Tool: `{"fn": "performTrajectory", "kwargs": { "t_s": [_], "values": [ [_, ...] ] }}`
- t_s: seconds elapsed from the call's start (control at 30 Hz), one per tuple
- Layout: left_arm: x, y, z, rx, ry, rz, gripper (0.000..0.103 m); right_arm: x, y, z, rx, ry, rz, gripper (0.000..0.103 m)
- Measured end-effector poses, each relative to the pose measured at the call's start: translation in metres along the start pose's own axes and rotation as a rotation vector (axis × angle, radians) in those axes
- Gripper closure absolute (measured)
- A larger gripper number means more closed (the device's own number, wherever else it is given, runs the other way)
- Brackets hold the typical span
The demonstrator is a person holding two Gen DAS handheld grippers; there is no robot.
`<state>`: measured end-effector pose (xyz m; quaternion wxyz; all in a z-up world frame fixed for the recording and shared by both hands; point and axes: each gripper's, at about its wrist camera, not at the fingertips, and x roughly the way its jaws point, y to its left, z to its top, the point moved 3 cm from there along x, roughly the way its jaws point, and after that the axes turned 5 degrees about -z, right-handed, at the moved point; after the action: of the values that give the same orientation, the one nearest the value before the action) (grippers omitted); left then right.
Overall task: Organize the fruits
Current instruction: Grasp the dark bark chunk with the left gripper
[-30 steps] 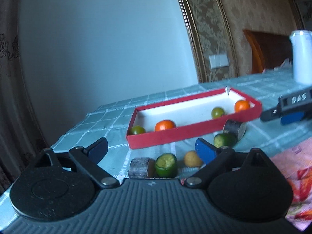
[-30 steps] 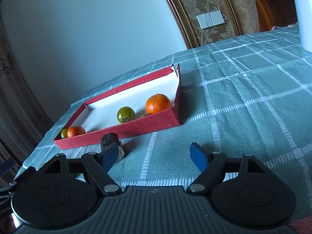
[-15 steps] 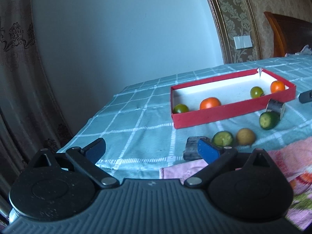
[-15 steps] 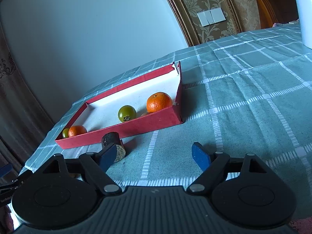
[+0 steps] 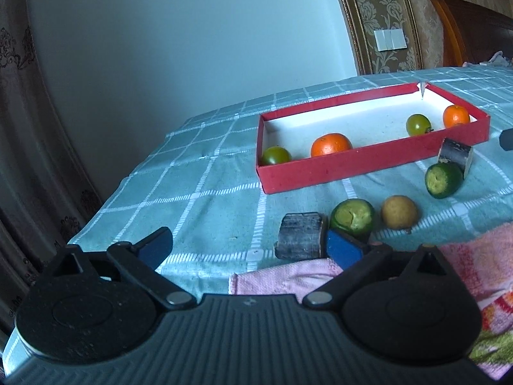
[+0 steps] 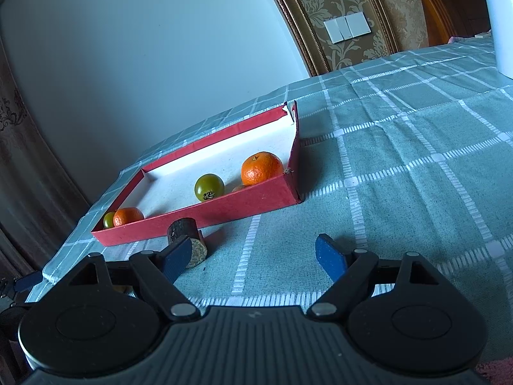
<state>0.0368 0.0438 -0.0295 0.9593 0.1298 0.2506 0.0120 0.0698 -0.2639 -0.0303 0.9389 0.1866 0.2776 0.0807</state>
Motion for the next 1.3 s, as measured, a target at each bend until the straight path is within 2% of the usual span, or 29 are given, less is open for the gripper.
{"fn": "performTrajectory", "kwargs": {
  "t_s": [0.07, 0.17, 0.27, 0.33, 0.43, 0.5, 0.63, 0.67, 0.97, 1.3],
  "values": [
    [0.002, -0.001, 0.003, -0.001, 0.001, -0.023, 0.012, 0.0, 0.0, 0.0, 0.002, 0.0, 0.002, 0.018],
    [0.004, -0.001, 0.009, -0.018, -0.004, -0.061, 0.014, 0.0, 0.0, 0.0, 0.004, 0.0, 0.004, 0.017],
    [0.007, 0.005, 0.013, -0.07, 0.009, -0.138, 0.028, 0.0, 0.0, 0.0, 0.005, 0.0, 0.006, 0.017],
    [0.009, 0.008, 0.013, -0.093, 0.017, -0.163, 0.029, 0.0, 0.0, 0.0, 0.006, 0.0, 0.008, 0.017],
    [0.016, 0.01, 0.009, -0.105, 0.044, -0.174, 0.031, 0.0, 0.0, 0.001, 0.006, 0.001, 0.01, 0.016],
    [0.017, 0.01, 0.007, -0.124, 0.044, -0.189, 0.038, 0.0, 0.0, 0.001, 0.006, 0.001, 0.011, 0.015],
    [0.021, 0.01, 0.006, -0.134, 0.056, -0.199, 0.041, 0.001, 0.0, 0.001, 0.007, 0.001, 0.012, 0.015],
    [0.023, 0.009, 0.004, -0.129, 0.074, -0.208, 0.046, 0.001, 0.0, 0.001, 0.007, 0.001, 0.011, 0.015],
    [0.02, 0.003, 0.003, -0.109, 0.059, -0.233, 0.063, 0.001, 0.0, 0.001, 0.009, 0.003, 0.018, 0.013],
    [0.016, -0.004, 0.005, -0.104, 0.061, -0.21, 0.071, 0.001, 0.001, 0.001, 0.009, 0.002, 0.018, 0.013]
  ]
}}
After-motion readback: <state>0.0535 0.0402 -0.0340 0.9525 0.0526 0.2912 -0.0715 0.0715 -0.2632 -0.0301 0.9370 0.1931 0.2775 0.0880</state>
